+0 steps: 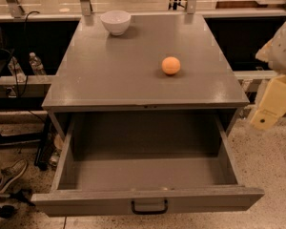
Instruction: Close top drawer
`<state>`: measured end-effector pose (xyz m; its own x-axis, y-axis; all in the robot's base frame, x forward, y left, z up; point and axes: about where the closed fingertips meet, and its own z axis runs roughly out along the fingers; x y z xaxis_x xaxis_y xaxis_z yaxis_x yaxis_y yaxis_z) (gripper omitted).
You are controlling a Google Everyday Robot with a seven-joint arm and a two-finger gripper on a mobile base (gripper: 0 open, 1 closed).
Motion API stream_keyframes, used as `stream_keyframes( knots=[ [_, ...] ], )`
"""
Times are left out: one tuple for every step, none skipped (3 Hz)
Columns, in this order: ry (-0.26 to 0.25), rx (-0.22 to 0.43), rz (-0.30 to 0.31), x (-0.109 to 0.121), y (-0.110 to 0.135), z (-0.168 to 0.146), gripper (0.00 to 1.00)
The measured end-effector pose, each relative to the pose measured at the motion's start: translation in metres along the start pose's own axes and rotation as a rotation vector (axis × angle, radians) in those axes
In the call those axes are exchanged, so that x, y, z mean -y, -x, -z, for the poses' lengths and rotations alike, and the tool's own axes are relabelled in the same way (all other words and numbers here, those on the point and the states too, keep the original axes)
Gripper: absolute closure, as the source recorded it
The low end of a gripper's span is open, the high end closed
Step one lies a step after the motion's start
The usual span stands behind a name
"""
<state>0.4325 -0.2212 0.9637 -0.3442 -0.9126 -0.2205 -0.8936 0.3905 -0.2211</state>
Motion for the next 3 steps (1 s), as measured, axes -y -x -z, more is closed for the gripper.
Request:
stream_keyframes(
  knots=[
    [0.097, -0.062, -0.14, -0.031, -0.02, -0.044, 0.0],
    [0.191, -0.152, -0.239, -0.067, -0.037, -0.087, 0.0],
    [0.21, -0.176, -0.268, -0.077, -0.043, -0.097, 0.0]
  ],
)
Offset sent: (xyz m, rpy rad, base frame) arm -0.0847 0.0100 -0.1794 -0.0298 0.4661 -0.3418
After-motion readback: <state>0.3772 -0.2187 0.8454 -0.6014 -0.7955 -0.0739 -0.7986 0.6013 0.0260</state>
